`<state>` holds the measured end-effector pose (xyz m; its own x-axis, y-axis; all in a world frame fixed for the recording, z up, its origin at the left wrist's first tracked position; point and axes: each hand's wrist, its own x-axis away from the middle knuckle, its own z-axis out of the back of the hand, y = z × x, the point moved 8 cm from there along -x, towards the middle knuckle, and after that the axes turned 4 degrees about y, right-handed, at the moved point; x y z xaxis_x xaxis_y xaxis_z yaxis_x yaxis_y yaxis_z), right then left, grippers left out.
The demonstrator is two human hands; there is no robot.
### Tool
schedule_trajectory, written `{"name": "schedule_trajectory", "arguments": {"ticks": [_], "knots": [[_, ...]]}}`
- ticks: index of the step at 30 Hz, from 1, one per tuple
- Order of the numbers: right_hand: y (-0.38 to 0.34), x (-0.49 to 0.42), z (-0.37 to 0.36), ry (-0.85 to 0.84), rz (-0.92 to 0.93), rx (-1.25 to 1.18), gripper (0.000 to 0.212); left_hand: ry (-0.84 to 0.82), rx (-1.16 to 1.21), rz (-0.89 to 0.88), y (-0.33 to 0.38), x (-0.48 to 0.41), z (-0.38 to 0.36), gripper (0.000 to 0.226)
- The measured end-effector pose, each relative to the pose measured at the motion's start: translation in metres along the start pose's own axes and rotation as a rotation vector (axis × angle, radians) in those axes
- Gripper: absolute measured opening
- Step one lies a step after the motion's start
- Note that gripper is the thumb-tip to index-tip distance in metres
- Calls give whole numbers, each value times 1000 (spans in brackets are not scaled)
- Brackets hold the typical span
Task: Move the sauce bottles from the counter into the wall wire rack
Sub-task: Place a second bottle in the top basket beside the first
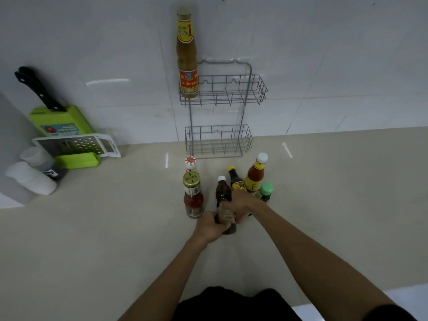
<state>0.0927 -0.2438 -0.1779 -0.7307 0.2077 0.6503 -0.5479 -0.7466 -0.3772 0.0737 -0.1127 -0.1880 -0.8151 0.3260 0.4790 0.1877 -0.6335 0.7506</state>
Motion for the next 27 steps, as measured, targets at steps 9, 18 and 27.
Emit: {"name": "schedule_trajectory", "arguments": {"ticks": [9, 18, 27], "knots": [[5, 39, 3, 43, 117, -322, 28, 102, -26, -206, 11, 42, 11, 37], [-62, 144, 164, 621, 404, -380, 57, 386, 114, -552, 155, 73, 105, 33], [-119, 144, 233, 394, 557, -452, 32, -112, 158, -662, 217, 34, 159, 48]]}}
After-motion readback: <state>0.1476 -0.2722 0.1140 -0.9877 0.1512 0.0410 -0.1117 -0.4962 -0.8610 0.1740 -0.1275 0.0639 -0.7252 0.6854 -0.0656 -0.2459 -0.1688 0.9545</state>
